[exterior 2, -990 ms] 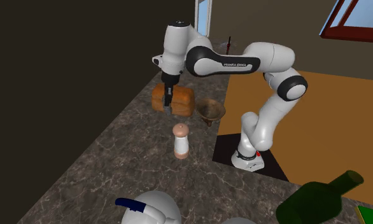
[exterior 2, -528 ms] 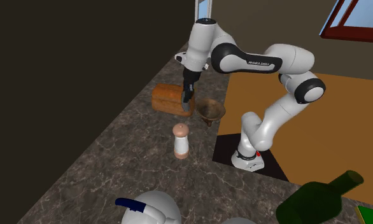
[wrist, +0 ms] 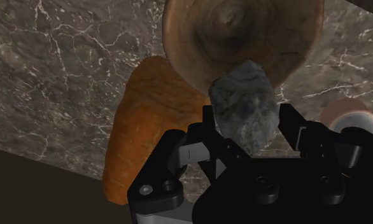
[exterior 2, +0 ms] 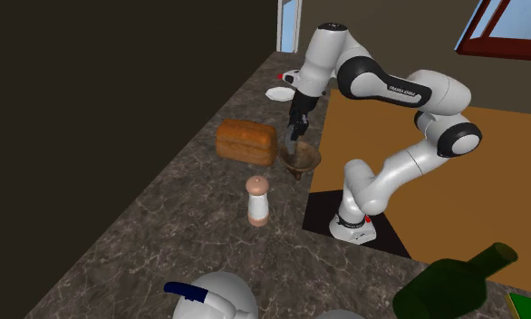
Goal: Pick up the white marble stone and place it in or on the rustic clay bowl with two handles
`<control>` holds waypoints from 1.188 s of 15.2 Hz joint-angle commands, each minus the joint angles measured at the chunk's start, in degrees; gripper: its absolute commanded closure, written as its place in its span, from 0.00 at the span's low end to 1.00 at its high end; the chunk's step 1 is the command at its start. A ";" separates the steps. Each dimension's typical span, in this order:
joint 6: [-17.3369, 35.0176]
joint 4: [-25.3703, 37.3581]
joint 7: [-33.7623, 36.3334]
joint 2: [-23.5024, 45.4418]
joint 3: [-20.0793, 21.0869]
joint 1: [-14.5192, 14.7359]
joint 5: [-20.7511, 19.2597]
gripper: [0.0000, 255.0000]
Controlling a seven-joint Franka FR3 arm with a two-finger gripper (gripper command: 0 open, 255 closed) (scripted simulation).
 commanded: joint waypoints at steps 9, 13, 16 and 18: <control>1.93 -10.68 -0.98 -8.83 -1.22 -0.90 -1.30 1.00; 4.22 -14.69 -0.83 -10.53 -1.46 -1.07 -1.58 1.00; 5.21 -16.39 -0.77 -11.24 -1.57 -1.14 -1.70 1.00; 5.21 -16.38 -0.77 -11.24 -1.57 -1.14 -1.70 1.00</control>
